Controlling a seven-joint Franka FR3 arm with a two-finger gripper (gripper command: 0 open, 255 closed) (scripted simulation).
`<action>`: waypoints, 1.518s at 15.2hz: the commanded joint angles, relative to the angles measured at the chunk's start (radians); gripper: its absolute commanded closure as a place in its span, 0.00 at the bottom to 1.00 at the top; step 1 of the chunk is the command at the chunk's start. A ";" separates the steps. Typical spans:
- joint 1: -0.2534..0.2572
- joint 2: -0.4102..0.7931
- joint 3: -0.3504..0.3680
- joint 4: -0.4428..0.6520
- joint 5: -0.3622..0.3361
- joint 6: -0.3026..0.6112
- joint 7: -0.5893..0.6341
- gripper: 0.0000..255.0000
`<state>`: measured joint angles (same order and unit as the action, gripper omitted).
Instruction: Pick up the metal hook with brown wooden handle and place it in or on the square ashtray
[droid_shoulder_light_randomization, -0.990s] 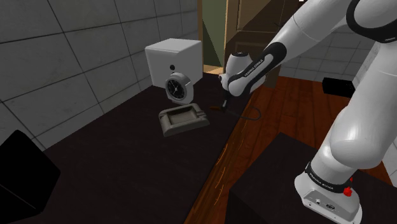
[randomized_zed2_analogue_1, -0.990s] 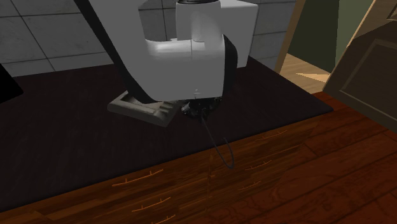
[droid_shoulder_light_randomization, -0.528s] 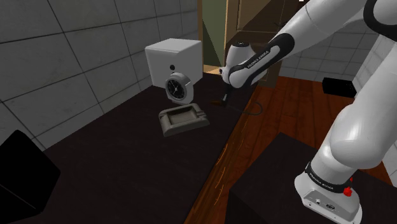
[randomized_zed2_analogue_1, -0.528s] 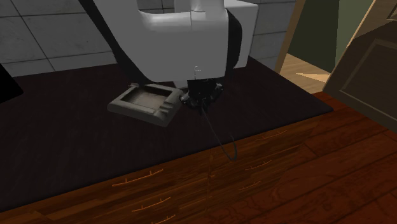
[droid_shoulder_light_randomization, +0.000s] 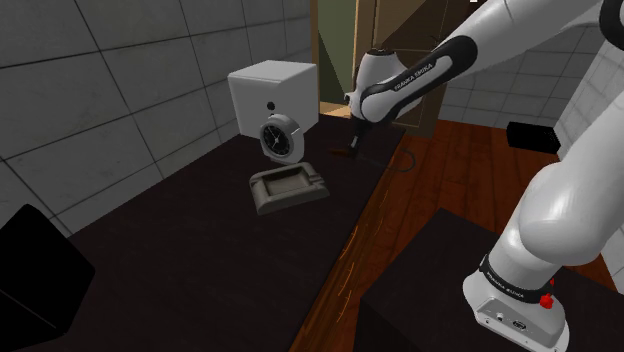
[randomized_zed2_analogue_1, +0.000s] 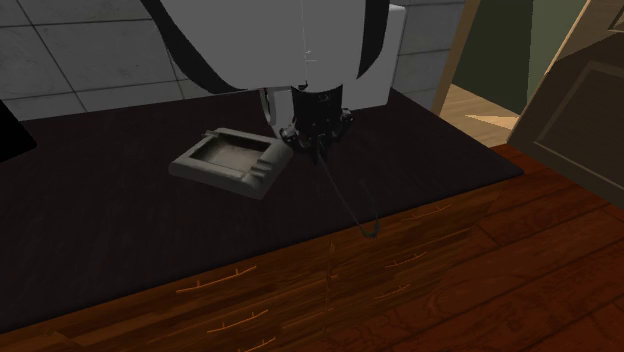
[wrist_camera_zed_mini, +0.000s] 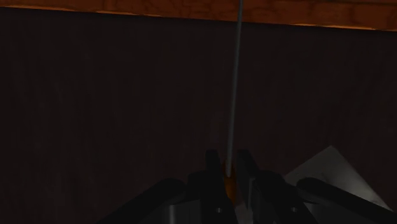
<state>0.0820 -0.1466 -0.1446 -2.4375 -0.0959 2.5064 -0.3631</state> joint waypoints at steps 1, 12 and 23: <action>0.000 -0.018 0.001 0.013 -0.001 -0.031 0.000 1.00; 0.052 0.098 0.073 0.203 -0.001 -0.113 0.118 1.00; 0.150 0.408 0.147 0.608 -0.034 -0.224 0.302 1.00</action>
<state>0.2198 0.2228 -0.0033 -1.8884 -0.1253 2.3049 -0.0799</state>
